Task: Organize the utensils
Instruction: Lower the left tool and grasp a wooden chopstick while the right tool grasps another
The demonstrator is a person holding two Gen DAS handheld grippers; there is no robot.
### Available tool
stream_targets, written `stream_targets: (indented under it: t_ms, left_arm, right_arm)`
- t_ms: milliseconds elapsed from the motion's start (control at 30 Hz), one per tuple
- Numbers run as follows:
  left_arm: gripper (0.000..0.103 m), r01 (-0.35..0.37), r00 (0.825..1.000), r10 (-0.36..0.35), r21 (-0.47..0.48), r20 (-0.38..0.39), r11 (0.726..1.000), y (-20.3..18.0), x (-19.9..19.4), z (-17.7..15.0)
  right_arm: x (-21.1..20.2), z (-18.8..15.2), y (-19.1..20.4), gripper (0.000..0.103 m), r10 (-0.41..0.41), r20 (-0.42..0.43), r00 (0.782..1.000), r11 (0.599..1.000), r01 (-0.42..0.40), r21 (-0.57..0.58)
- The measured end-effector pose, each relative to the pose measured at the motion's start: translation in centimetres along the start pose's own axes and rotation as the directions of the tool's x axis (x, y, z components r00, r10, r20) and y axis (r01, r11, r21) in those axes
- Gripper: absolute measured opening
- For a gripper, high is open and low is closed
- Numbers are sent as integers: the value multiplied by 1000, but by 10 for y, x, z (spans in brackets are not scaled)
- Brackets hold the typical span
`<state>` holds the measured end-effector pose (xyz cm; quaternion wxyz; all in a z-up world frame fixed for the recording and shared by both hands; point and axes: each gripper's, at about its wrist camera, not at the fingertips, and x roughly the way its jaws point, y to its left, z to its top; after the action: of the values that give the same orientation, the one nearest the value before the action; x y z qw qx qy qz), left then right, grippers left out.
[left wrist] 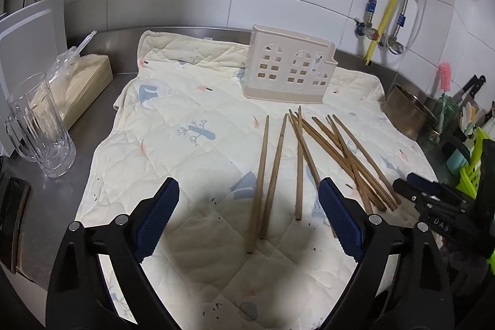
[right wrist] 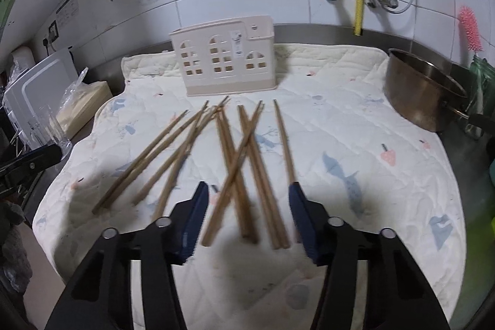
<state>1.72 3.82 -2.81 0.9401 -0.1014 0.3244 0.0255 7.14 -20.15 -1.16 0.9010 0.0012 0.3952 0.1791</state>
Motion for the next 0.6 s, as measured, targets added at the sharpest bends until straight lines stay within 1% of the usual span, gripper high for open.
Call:
stream_targets:
  t_ms: [100,233,300,467,600]
  left_arm:
    - [84,9,1000,-9,-8,-3,1000,6,1,-1]
    - [82,20,1000,-21,-15,-13,1000,13,4,-4]
    - [80,25,1000,-26,-18,-17,1000,14,5,-4]
    - [76,35,999,-36,-22,-12,999,20,1,-8]
    - [73,42,999,-42,-25,-10,999,23,0,-10]
  right_arm:
    - [6,-4,11,38,25,-14,1000,1000,-25,7]
    - [14,-9,26,33,34,-32,999,999,-34,-1]
    - [18,-10,30,27,34,-35,999,999,-34,3]
    - [29,-10,32,23,-4,-49,999,1000,4,13]
    - [37,-12,29,21,-17,-68,998,999,19,27]
